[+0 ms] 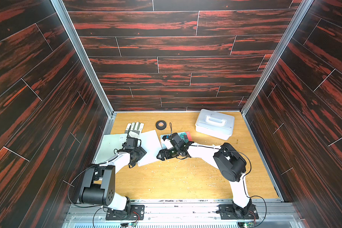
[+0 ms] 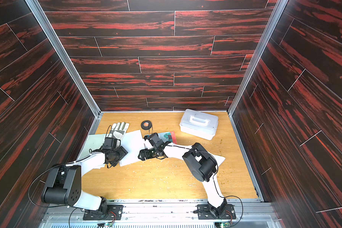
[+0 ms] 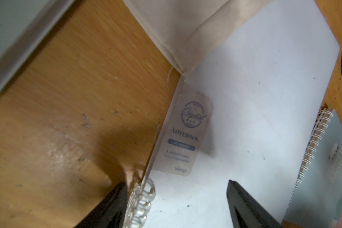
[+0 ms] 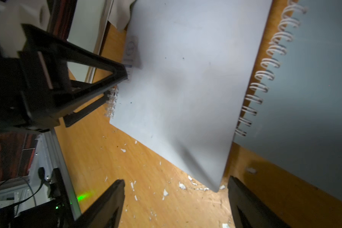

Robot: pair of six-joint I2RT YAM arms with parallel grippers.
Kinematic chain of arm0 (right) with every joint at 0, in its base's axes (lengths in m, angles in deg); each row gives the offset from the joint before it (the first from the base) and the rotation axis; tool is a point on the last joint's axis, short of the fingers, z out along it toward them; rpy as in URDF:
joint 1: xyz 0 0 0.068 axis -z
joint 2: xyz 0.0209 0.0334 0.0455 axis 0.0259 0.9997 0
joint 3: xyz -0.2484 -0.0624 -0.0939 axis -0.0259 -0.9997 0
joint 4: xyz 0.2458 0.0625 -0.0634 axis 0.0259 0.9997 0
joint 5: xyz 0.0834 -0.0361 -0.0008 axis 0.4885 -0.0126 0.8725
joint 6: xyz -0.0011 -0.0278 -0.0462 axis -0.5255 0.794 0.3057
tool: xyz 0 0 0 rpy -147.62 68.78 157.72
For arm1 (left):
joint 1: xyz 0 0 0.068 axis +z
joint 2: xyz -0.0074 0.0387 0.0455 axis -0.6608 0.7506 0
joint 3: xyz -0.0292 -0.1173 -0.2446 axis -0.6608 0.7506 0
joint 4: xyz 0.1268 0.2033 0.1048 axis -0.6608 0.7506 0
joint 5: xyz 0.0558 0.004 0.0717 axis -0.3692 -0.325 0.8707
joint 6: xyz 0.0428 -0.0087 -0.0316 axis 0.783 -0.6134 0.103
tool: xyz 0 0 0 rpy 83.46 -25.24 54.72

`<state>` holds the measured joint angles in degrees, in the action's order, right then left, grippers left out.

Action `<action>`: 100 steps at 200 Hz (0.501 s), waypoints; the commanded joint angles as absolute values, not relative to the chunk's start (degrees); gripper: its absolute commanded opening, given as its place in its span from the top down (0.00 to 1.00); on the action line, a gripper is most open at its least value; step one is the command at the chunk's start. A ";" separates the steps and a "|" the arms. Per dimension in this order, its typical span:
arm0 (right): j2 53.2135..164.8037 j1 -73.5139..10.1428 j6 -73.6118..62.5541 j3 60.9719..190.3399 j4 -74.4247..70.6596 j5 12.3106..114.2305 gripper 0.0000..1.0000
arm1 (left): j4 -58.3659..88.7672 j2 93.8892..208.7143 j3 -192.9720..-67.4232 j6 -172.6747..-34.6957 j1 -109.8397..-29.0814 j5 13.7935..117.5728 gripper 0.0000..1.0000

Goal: Tear off pages from different notebooks
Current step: Open the notebook at the center of the board.

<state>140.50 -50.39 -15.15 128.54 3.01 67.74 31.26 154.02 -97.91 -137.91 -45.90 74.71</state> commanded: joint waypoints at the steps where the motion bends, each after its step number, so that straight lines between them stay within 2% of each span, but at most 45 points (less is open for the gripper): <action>1: 142.05 -50.68 -16.52 129.37 0.82 71.75 0.15 | 37.23 157.14 -94.71 -138.25 -46.37 70.77 0.17; 49: 142.05 -50.55 -16.85 129.28 -0.17 73.12 0.16 | 37.14 157.21 -94.41 -137.90 -46.37 70.72 0.17; 100: 142.89 -50.46 -15.29 130.30 4.67 63.71 0.16 | 36.54 157.83 -94.36 -137.96 -46.37 70.28 0.17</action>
